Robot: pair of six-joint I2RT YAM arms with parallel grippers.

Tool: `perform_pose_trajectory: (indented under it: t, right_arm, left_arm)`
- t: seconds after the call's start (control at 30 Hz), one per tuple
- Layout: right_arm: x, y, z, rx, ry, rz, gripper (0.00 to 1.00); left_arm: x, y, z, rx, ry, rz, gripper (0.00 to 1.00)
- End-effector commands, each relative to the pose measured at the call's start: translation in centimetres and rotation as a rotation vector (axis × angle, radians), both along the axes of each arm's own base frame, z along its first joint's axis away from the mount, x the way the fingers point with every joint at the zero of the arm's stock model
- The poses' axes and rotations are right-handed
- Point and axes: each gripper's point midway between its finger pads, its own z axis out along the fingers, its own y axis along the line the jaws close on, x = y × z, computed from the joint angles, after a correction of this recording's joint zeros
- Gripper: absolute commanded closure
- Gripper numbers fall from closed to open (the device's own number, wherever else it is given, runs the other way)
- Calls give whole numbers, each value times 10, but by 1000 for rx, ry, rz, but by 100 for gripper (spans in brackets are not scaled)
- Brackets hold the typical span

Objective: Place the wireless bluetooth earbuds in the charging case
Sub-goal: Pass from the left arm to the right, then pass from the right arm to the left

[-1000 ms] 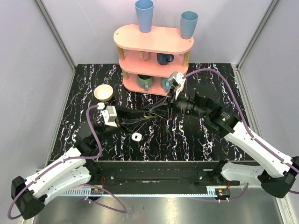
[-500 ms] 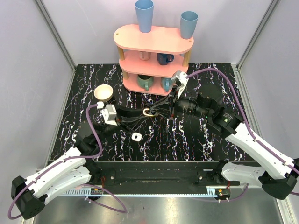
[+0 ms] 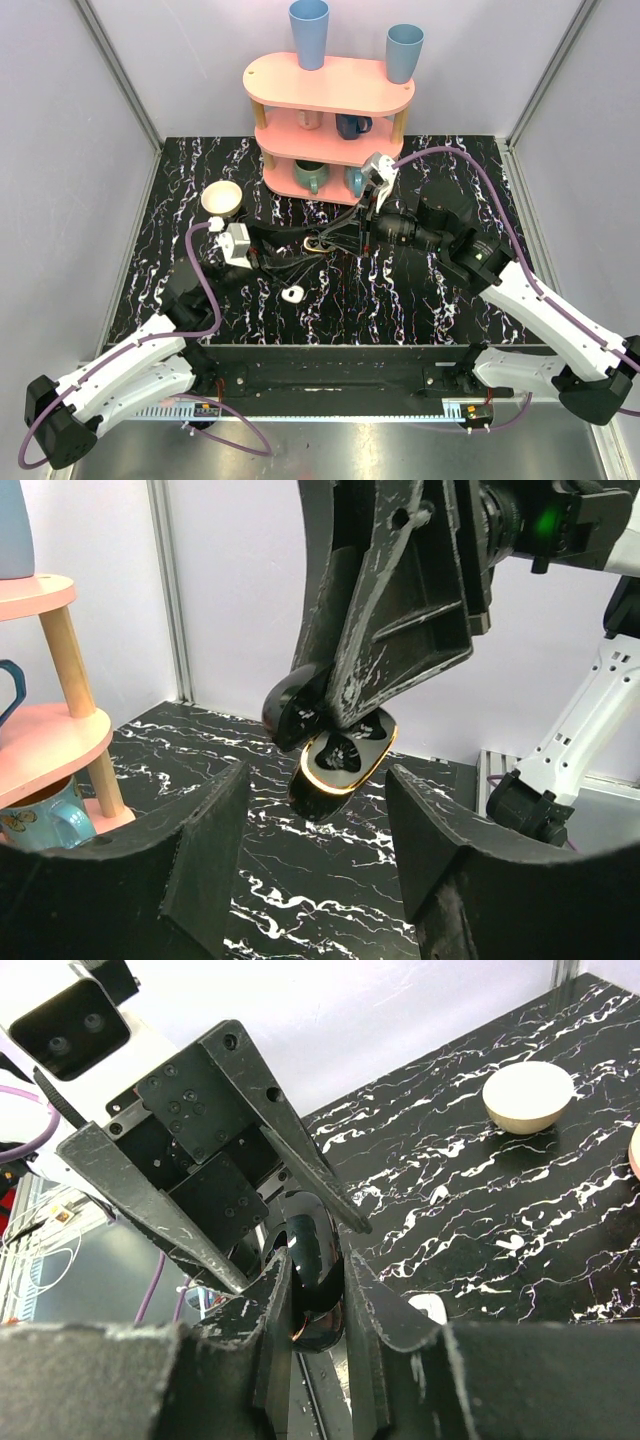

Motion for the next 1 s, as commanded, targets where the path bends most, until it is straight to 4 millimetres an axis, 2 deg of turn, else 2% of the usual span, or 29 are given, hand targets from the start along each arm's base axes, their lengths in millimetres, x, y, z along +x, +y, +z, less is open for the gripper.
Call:
perform_pose_trajectory:
  t: [0.0, 0.37, 0.6, 0.83, 0.93, 0.97]
  right_arm:
    - [-4, 5, 10, 30, -14, 35, 85]
    - [-6, 6, 15, 42, -23, 49, 85]
    - [-8, 8, 12, 38, -8, 64, 85]
    - [-9, 7, 13, 43, -7, 64, 85]
    - [-9, 8, 12, 42, -5, 65, 85]
    - [-9, 8, 10, 38, 0, 65, 85]
  left_arm:
    - [-15, -2, 23, -35, -73, -70, 39]
    - [-22, -10, 15, 11, -65, -140, 44]
    - [-21, -4, 27, -29, -104, -106, 46]
    - [-23, -2, 26, -49, -110, -110, 49]
    - [-23, -3, 26, -56, -109, -112, 51]
    - [-24, -3, 26, -53, -110, -119, 55]
